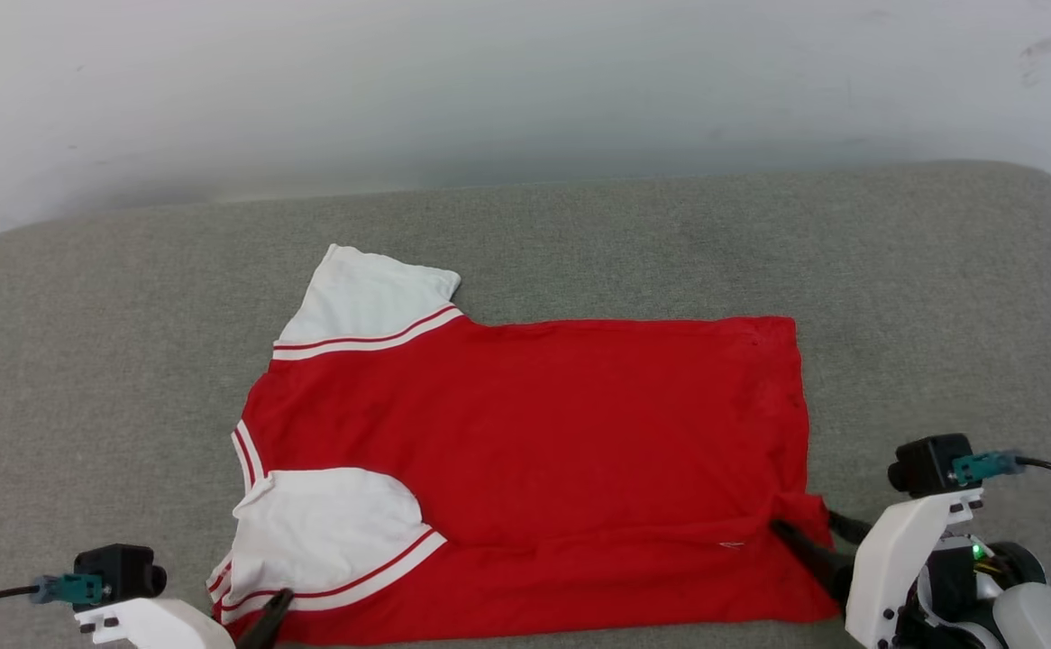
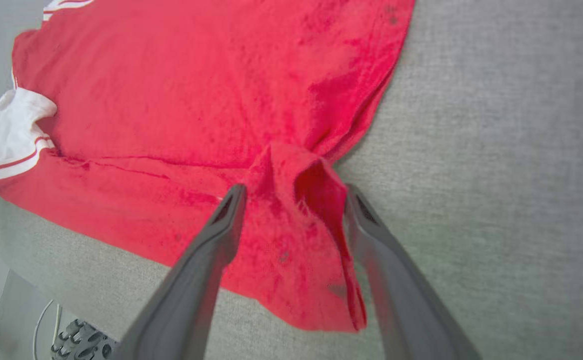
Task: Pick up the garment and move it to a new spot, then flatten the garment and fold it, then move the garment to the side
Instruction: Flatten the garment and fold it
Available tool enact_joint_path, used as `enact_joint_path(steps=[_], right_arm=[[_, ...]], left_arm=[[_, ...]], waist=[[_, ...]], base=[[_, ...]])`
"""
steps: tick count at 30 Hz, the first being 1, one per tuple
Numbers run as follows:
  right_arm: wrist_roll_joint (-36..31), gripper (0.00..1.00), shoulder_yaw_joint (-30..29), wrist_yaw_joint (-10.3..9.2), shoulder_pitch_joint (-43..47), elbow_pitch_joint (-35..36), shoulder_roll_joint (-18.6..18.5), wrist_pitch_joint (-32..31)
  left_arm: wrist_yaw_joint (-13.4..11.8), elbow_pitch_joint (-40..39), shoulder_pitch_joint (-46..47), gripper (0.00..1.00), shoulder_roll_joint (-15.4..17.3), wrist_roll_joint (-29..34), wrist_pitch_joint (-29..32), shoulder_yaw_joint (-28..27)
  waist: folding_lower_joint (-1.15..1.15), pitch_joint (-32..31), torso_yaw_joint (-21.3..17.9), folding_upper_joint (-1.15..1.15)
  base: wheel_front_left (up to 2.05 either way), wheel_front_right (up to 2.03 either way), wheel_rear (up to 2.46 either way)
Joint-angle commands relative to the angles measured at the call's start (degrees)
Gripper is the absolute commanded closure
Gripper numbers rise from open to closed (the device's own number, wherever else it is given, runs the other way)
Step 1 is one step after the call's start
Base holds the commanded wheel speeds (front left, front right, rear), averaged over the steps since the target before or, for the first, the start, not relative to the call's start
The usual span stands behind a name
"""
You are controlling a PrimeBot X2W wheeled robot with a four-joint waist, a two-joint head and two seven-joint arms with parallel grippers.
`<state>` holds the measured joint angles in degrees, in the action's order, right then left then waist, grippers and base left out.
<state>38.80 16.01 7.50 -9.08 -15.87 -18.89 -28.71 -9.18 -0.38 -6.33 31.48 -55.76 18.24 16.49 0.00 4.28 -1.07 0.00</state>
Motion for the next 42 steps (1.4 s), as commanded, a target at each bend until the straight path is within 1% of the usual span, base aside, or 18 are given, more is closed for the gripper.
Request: enact_joint_path(steps=[1, 4, 8, 11, 13, 17, 20, 25, 28, 32, 35, 36, 39, 41, 42], right_arm=[[-1.2, 0.0, -0.7, -0.02, 0.6, 0.5, 0.2, 2.4], [-3.3, 0.0, -2.8, -0.02, 0.1, 1.3, 1.2, 8.3], [-7.7, 0.0, -6.8, -0.02, -0.7, 2.7, 3.1, 15.6], [-11.0, 0.0, -9.4, -0.02, -1.6, 4.9, 4.7, 19.2], [-12.8, 0.0, -10.8, -0.02, -2.0, 6.6, 5.8, 20.5], [-15.4, 0.0, -13.0, -0.01, -3.9, 10.2, 7.8, 21.1], [-17.0, 0.0, -13.7, -0.02, -6.0, 13.3, 8.3, 21.5], [-19.0, 0.0, -12.8, -0.02, -9.8, 17.6, 8.4, 22.1], [-19.0, 0.0, -11.8, -0.02, -11.6, 19.5, 8.1, 22.1], [-18.5, 0.0, -10.3, -0.02, -13.6, 20.8, 7.8, 21.8], [-18.1, 0.0, -9.8, -0.02, -14.7, 20.8, 7.6, 22.1], [-18.1, 0.0, -9.8, -0.02, -14.7, 20.8, 7.6, 22.1], [-17.5, 0.0, -9.4, -0.02, -14.8, 20.5, 7.8, 22.4], [-17.1, 0.0, -9.4, -0.02, -15.0, 20.2, 8.0, 22.7], [-16.8, 0.0, -9.2, -0.02, -14.9, 20.1, 8.1, 22.9]], left_arm=[[0.4, 0.3, 1.1, 0.0, 0.2, 0.6, -0.9, -0.3], [0.3, 0.1, 2.5, 0.0, 1.4, 2.5, -2.8, -1.2], [-0.2, -1.6, 4.9, 0.0, 2.6, 5.6, -5.2, -1.6], [-1.4, -2.8, 7.2, 0.0, 3.6, 8.1, -6.4, -2.1], [-2.4, -3.5, 8.9, 0.0, 3.6, 9.3, -7.5, -2.7], [-3.9, -4.4, 13.7, 0.0, 4.2, 11.8, -9.2, -3.8], [-4.6, -4.7, 18.2, 0.0, 4.2, 13.3, -10.4, -4.7], [-4.8, -1.4, 27.1, 0.0, 4.1, 15.0, -11.1, -5.0], [-3.8, 1.8, 33.0, 0.0, 4.5, 15.5, -10.4, -4.8], [-0.8, 7.0, 40.5, 0.0, 6.1, 13.9, -5.5, -3.9], [2.0, 10.7, 45.7, 0.0, 7.8, 12.0, 0.6, -2.9], [2.0, 10.7, 45.7, 0.0, 7.8, 12.0, 0.6, -2.9], [4.2, 14.0, 49.8, 0.0, 10.3, 9.5, 8.7, -2.2], [5.0, 16.0, 52.1, 0.0, 12.1, 8.2, 13.9, -1.8], [4.9, 17.0, 52.9, 0.0, 12.7, 7.4, 16.4, -1.7]], waist=[[0.0, 0.0, -0.3, 0.0], [0.0, -0.1, -0.9, 0.0], [0.0, -0.2, -1.8, 0.0], [0.0, 0.3, -2.6, 0.0], [0.0, 1.1, -3.4, 0.0], [0.0, 4.3, -5.0, 0.0], [0.0, 7.8, -6.4, 0.0], [0.0, 13.6, -8.9, 0.0], [0.0, 16.6, -10.2, 0.0], [0.0, 19.7, -12.0, 0.0], [0.0, 21.3, -12.9, 0.0], [0.0, 21.3, -12.9, 0.0], [0.0, 22.9, -13.8, 0.0], [0.0, 23.9, -14.2, 0.0], [0.0, 24.3, -14.4, 0.0]], base=[[0.0, 0.0, 0.0], [0.0, 0.0, 0.0], [0.0, 0.0, 0.0], [0.0, 0.0, 0.0], [0.0, 0.0, 0.0], [0.0, 0.0, 0.0], [0.0, 0.0, 0.0], [0.0, 0.0, 0.0], [0.0, 0.0, 0.0], [0.0, 0.0, 0.0], [0.0, 0.0, 0.0], [0.0, 0.0, 0.0], [0.0, 0.0, 0.0], [0.0, 0.0, 0.0], [0.0, 0.0, 0.0]])
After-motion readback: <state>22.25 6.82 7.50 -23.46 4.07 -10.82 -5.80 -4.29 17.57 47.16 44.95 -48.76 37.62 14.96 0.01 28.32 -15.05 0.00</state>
